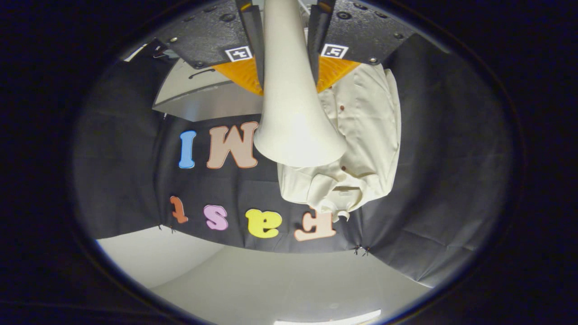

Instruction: Iron the clothes twice with a garment steamer, once on the left side and once on the right side.

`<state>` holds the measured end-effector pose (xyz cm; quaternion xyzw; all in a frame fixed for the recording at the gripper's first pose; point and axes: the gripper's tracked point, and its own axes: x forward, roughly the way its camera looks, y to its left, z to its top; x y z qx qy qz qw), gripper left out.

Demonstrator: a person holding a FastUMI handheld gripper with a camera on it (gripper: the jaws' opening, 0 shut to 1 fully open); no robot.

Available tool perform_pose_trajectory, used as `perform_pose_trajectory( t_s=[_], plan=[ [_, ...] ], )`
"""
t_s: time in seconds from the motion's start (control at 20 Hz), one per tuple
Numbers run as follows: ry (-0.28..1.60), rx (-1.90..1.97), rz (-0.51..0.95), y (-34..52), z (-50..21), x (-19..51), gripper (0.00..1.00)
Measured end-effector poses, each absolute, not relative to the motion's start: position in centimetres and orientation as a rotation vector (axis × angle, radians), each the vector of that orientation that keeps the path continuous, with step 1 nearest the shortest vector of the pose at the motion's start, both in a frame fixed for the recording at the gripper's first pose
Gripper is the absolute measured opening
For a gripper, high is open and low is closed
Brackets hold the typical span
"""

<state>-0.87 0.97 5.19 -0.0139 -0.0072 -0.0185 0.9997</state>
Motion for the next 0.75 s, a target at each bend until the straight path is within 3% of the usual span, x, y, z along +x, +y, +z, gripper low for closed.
perform_pose_trajectory(
  t_s=[0.75],
  plan=[
    [-0.059,-0.006,-0.032,-2.6,6.5,3.0,0.41]
  ],
)
